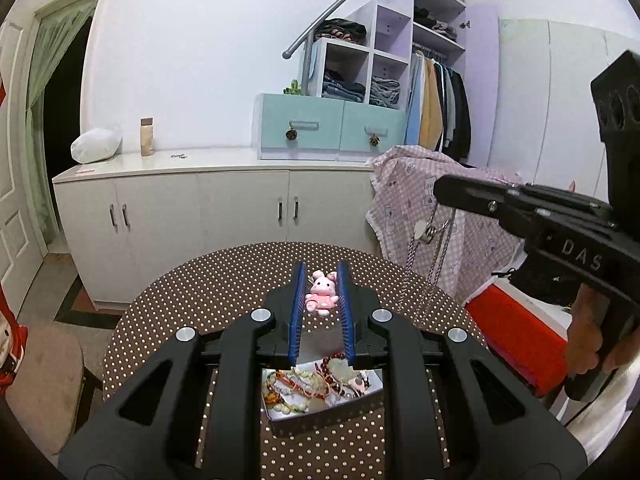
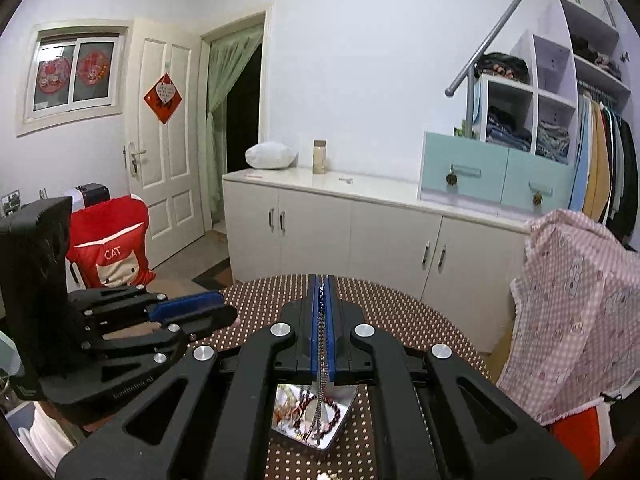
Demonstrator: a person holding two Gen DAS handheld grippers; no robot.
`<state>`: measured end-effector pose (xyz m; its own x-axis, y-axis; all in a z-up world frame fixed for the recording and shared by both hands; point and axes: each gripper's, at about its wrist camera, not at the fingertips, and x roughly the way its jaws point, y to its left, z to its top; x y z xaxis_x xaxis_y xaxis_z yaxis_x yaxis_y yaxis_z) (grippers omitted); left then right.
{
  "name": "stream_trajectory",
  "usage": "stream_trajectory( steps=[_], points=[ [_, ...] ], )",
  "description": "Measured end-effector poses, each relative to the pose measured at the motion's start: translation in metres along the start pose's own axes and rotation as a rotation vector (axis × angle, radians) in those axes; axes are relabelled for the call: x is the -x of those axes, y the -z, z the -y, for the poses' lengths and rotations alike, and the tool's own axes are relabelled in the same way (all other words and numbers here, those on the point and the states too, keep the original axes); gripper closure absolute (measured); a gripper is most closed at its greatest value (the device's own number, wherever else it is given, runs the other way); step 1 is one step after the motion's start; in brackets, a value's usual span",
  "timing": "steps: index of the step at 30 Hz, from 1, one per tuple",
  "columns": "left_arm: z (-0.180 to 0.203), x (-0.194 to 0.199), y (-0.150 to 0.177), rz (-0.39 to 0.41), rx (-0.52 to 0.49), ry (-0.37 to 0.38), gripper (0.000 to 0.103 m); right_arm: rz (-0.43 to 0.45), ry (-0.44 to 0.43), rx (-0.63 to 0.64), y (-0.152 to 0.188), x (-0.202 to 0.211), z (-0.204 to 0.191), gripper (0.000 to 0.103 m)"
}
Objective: Organize jewelry
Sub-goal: 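Lower both held items into the grey box and open both grippers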
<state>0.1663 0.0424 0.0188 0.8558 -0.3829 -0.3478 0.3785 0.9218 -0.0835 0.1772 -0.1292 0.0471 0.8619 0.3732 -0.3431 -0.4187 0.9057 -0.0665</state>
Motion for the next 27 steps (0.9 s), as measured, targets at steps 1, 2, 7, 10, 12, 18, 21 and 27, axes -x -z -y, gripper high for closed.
stream_trajectory(
  steps=[1, 2, 7, 10, 12, 18, 21, 27],
  points=[
    [0.0, 0.0, -0.002, 0.002, -0.001, 0.003, 0.087, 0.005, 0.003, 0.003, -0.002, 0.0, 0.0, 0.101],
    [0.0, -0.001, -0.003, 0.004, -0.001, 0.006, 0.087, 0.009, 0.003, 0.008, -0.004, 0.0, -0.001, 0.101],
    [0.001, -0.003, -0.007, 0.005, -0.006, 0.011, 0.087, -0.006, -0.012, 0.009, 0.0, -0.009, 0.001, 0.101],
    [-0.001, -0.012, 0.001, -0.027, -0.001, 0.014, 0.087, -0.046, -0.023, -0.007, 0.013, -0.021, 0.002, 0.101],
    [-0.003, -0.022, 0.009, -0.061, 0.008, 0.013, 0.087, -0.095, -0.035, -0.025, 0.027, -0.035, 0.001, 0.101],
    [-0.014, -0.055, 0.041, -0.192, 0.024, 0.009, 0.085, -0.237, -0.086, -0.071, 0.064, -0.064, 0.002, 0.098],
    [-0.02, -0.065, 0.052, -0.243, 0.024, -0.017, 0.037, -0.271, -0.08, -0.087, 0.072, -0.067, 0.005, 0.077],
    [-0.033, -0.059, 0.054, -0.225, 0.064, -0.017, 0.035, -0.251, -0.054, -0.106, 0.071, -0.055, 0.013, 0.05]
  ],
)
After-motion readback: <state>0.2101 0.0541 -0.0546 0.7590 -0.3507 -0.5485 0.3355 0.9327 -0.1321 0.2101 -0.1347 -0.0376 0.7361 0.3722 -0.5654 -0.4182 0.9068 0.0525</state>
